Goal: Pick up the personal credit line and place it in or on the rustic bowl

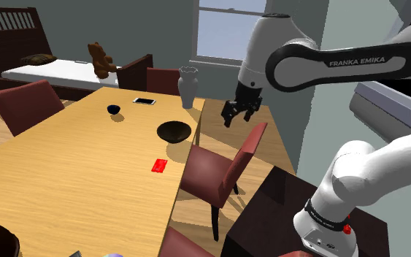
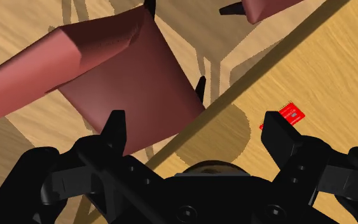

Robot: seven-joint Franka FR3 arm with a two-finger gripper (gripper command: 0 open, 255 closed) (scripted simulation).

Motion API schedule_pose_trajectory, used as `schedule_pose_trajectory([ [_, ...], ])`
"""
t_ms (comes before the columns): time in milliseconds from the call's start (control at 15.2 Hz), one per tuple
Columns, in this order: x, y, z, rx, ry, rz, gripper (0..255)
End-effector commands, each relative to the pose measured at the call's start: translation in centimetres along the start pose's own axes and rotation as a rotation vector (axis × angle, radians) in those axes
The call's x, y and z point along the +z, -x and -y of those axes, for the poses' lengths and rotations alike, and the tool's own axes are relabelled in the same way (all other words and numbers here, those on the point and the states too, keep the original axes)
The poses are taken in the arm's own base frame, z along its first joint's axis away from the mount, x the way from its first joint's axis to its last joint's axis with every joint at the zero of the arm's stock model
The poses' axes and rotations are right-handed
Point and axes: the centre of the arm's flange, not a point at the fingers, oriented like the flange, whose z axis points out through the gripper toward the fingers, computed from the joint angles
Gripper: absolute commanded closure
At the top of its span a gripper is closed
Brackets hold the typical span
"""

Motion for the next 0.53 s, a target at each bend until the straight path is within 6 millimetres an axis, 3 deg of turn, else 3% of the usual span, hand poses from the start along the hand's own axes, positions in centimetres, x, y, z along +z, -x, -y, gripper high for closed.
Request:
schedule_pose_trajectory([
  [0, 1.7, 0.0, 2.1, 0.043, 0.013, -0.027, 0],
  [462, 8.4, -0.8, 9.3, 0.181, 0.068, -0.113, 0],
])
